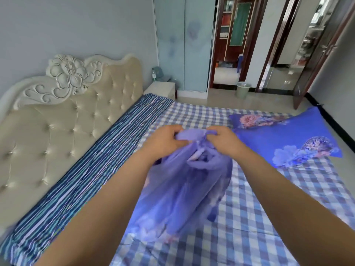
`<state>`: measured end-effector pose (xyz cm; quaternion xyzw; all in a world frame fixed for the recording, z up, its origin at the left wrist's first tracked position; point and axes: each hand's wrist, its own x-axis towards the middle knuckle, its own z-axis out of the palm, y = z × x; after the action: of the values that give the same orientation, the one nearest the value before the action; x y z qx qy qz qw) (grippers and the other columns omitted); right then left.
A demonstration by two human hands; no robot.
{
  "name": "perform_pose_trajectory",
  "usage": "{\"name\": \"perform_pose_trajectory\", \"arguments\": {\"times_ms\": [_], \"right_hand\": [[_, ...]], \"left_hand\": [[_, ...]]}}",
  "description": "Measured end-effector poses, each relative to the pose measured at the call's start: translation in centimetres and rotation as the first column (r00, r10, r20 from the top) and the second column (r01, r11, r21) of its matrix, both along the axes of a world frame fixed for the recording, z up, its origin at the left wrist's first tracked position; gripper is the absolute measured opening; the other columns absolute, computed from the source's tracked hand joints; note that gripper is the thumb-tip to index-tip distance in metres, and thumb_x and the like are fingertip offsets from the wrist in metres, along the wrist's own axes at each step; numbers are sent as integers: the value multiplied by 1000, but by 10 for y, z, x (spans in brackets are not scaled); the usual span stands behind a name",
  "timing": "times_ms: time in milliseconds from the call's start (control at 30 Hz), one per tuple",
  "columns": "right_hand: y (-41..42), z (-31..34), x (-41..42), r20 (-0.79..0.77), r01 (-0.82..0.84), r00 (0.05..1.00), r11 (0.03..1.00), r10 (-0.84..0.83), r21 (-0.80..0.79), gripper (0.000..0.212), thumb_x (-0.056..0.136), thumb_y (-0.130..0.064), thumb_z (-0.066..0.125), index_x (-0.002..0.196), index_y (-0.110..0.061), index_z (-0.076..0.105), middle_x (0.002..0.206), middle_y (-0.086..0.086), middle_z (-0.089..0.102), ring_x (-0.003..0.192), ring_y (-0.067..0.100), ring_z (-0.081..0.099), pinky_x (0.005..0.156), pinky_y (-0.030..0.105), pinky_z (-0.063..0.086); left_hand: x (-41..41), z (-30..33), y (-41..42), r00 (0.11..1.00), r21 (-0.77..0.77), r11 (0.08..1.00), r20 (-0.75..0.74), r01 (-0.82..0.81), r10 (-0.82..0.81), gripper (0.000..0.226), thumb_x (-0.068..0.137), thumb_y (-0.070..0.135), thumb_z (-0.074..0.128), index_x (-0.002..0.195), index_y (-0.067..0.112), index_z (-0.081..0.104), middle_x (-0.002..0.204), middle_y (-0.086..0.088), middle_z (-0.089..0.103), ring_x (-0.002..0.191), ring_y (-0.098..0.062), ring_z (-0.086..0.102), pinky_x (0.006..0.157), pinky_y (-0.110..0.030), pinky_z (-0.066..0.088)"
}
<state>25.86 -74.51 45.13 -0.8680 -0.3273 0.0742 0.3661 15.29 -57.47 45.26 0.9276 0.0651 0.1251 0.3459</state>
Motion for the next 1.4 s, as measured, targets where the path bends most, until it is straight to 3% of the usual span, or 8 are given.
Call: {"name": "perform_pose_trajectory", "arguments": {"times_ms": [200,500,600,700,900,1000,1167,1400], "right_hand": [[33,7,-25,-258,-74,964,997,69,-7,25,90,-1,39,69,1,52,73,17,51,68,27,46,68,35,39],[69,52,-51,-611,82,746,874,265,479,17,82,1,33,68,-7,40,53,1,45,50,13,43,51,20,40],[68,54,-37,-163,19,987,994,-1,111,23,88,0,36,69,-1,50,65,-5,52,66,12,48,63,17,40],[55,39,-30,53,145,989,975,-137,-168,15,92,-22,54,82,-11,56,79,-8,56,80,17,51,71,15,38],[37,-15,-51,218,204,974,660,-62,-723,37,78,-47,68,95,-22,46,98,3,63,93,26,57,71,32,40],[33,6,-47,453,541,810,775,-374,-328,9,86,-29,57,84,-24,50,97,14,66,91,33,59,69,34,41],[50,67,-59,216,468,839,864,-500,184,9,88,-15,53,82,-19,58,81,-5,58,74,8,52,67,22,38],[85,106,-91,1,383,904,810,-428,445,32,92,-5,46,66,-23,44,46,-19,48,47,-3,42,50,8,35]], "left_hand": [[-32,-79,41,839,-156,978,-507,138,-199,22,74,33,79,65,26,60,53,15,61,55,-2,55,59,-21,42],[-51,-181,87,769,-118,980,-607,159,-197,62,75,61,52,113,14,65,114,-8,65,104,-21,59,93,-33,43],[-42,-188,102,892,-103,995,-448,10,-55,37,94,36,45,111,12,67,111,-10,68,105,-26,61,89,-31,43],[-28,-170,129,961,-392,895,-248,-212,119,23,87,23,45,83,16,66,78,-10,68,75,-23,61,76,-37,50],[4,-67,168,982,-400,916,171,1,74,30,96,10,46,68,16,40,61,2,38,56,-4,34,56,-24,30],[6,-48,173,964,-383,891,-4,244,-266,19,88,25,58,83,9,50,74,-1,44,61,-3,39,61,-21,32],[-15,-104,155,784,-365,844,-345,394,-516,63,75,44,72,128,24,45,119,6,54,97,-7,57,81,-16,40],[2,-125,132,945,76,955,-189,286,-268,22,77,55,55,72,34,51,75,3,58,84,-31,61,74,-37,48]]}}
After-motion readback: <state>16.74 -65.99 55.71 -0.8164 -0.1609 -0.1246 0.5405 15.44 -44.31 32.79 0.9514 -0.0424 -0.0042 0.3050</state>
